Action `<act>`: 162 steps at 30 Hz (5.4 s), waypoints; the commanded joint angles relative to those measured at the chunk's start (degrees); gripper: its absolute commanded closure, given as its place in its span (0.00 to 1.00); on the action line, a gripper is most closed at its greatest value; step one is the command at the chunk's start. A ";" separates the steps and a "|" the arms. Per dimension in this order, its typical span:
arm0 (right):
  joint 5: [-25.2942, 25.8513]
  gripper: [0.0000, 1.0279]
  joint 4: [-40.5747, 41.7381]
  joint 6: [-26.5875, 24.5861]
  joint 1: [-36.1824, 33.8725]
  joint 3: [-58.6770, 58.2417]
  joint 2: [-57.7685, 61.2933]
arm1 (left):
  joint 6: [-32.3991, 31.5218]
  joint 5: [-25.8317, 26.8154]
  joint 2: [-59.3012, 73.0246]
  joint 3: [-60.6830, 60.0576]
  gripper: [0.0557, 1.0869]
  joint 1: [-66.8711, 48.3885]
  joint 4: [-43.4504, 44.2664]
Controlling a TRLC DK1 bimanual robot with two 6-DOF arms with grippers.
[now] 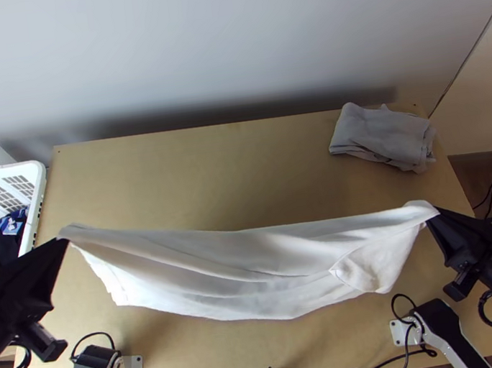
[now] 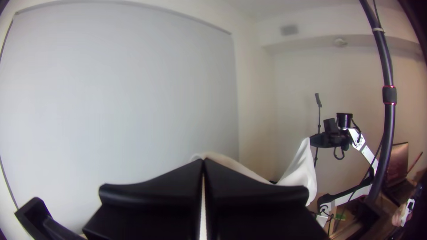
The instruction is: Fold the t-shirt
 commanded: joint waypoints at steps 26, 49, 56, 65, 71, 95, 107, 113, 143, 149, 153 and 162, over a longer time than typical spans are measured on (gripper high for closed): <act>-3.02 0.97 5.10 5.28 -3.38 16.63 4.36 | -4.49 5.41 -2.70 10.06 0.97 8.13 2.11; -10.05 0.97 3.25 10.38 -3.73 16.98 10.16 | -17.32 30.20 -2.35 5.40 0.97 26.41 7.56; -9.79 0.97 4.04 10.38 -3.90 7.14 8.40 | -18.38 30.72 -1.38 -2.95 0.97 26.32 8.26; -9.17 0.97 8.61 10.20 -3.29 -2.00 12.53 | -11.87 30.55 4.06 -15.69 0.97 26.85 10.99; -8.91 0.97 11.08 8.01 -2.76 -6.75 17.19 | -7.13 28.35 9.69 -24.31 0.97 28.43 16.79; -5.31 0.97 35.42 -4.74 -10.23 -8.95 58.94 | 3.42 10.16 54.25 -24.74 0.97 20.96 39.64; -4.69 0.97 37.97 -6.41 -12.34 -2.62 68.87 | 5.53 4.44 68.40 -14.99 0.97 20.08 40.17; -3.99 0.97 39.02 -6.85 -13.22 0.28 74.06 | 5.79 3.13 72.36 -11.47 0.97 18.68 39.99; 0.85 0.97 41.40 -8.69 -10.67 11.97 90.58 | 10.01 1.11 79.83 1.36 0.97 16.83 32.70; 1.99 0.97 41.66 -9.13 -11.11 15.93 94.97 | 10.63 0.93 80.44 2.85 0.97 16.74 31.55; 2.69 0.97 41.66 -9.22 -11.20 18.04 96.99 | 11.33 -0.39 81.94 4.35 0.97 16.57 30.32; 3.31 0.97 41.57 -9.92 -11.46 20.76 99.63 | 13.70 -3.20 86.77 8.74 0.97 16.74 26.90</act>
